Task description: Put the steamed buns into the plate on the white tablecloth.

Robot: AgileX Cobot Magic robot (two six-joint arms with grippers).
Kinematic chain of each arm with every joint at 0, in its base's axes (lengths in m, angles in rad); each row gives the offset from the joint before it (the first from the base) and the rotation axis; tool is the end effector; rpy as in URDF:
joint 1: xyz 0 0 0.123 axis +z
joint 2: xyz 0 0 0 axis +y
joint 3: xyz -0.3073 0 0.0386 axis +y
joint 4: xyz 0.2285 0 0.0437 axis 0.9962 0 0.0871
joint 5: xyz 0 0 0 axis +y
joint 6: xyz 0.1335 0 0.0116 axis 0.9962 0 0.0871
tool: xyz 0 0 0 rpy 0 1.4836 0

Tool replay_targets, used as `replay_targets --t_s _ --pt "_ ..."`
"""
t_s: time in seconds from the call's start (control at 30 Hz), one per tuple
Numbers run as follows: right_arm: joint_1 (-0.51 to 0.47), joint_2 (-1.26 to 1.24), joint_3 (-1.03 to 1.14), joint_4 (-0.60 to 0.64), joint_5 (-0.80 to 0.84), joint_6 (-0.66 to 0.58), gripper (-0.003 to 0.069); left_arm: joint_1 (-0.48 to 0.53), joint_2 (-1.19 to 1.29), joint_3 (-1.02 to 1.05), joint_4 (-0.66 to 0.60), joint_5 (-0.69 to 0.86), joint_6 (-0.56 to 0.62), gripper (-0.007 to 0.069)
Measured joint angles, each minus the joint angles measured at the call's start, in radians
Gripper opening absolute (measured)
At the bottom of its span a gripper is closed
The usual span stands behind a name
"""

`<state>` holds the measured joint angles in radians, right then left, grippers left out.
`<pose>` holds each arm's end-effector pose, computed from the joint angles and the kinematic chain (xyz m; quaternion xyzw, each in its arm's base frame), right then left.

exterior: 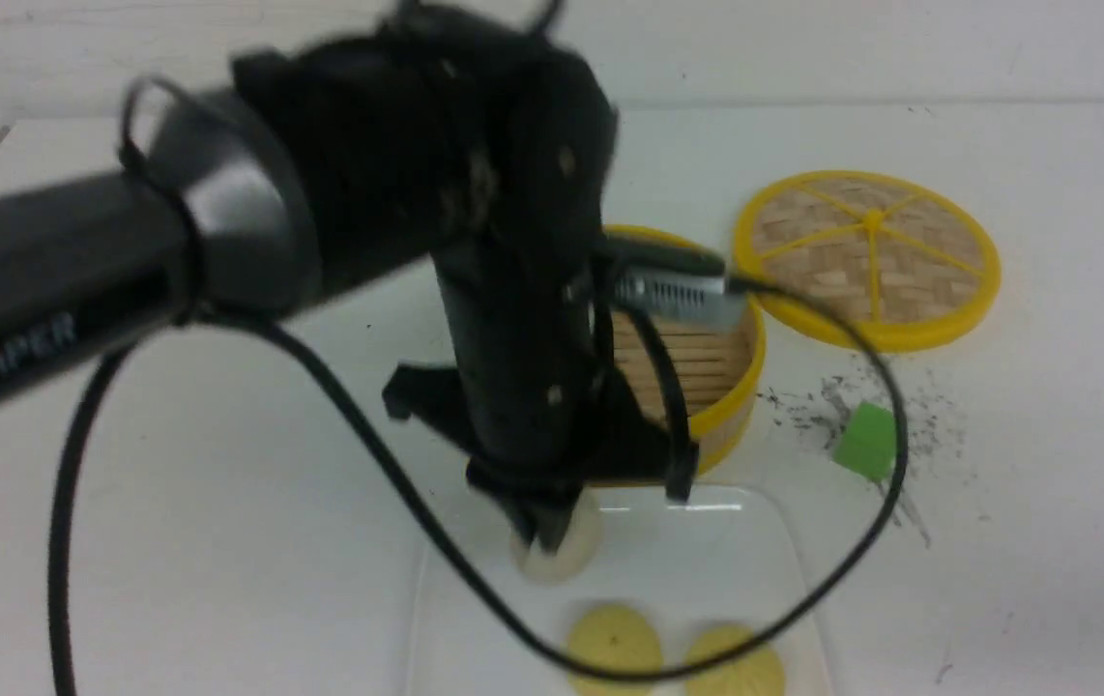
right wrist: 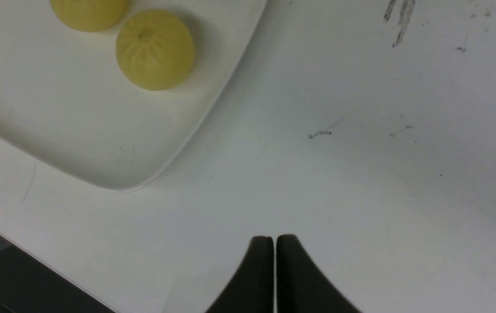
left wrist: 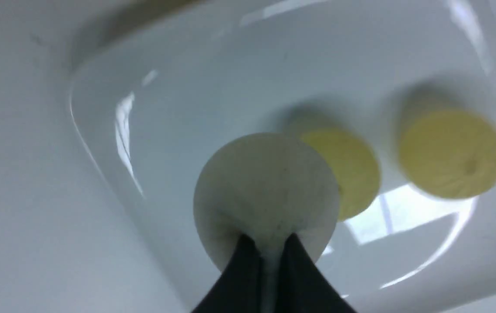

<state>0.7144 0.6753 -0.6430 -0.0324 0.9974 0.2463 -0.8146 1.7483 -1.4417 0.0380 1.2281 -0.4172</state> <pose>0.0725 0.0580 0.2731 -0.2246 0.9240 0.1289 0.2812 0.2366 -0.2438 0.2584 0.2022 0.9772 -0.0207 0.0608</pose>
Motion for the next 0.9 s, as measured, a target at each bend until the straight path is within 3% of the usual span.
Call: replay_targets --t_s 0.13,0.27,0.6,0.77,0.9 --pt "0.000 0.000 0.000 -0.002 -0.010 0.000 0.0029 -0.029 0.031 0.077 0.116 -0.065 -0.142 0.0047" --pt "0.000 0.000 0.000 -0.001 -0.012 0.002 0.0033 -0.029 0.067 0.084 0.154 -0.109 -0.191 0.0103" --pt "0.000 -0.051 -0.014 0.010 0.067 0.003 0.0041 -0.032 0.099 0.084 0.133 -0.212 -0.202 0.0393" --pt "0.000 -0.151 -0.131 -0.067 0.232 -0.009 0.0041 -0.032 0.068 0.081 0.135 -0.216 -0.202 0.0428" --pt "0.000 -0.240 -0.225 -0.153 0.252 -0.010 0.0044 -0.032 0.060 0.073 0.137 -0.218 -0.202 0.0425"
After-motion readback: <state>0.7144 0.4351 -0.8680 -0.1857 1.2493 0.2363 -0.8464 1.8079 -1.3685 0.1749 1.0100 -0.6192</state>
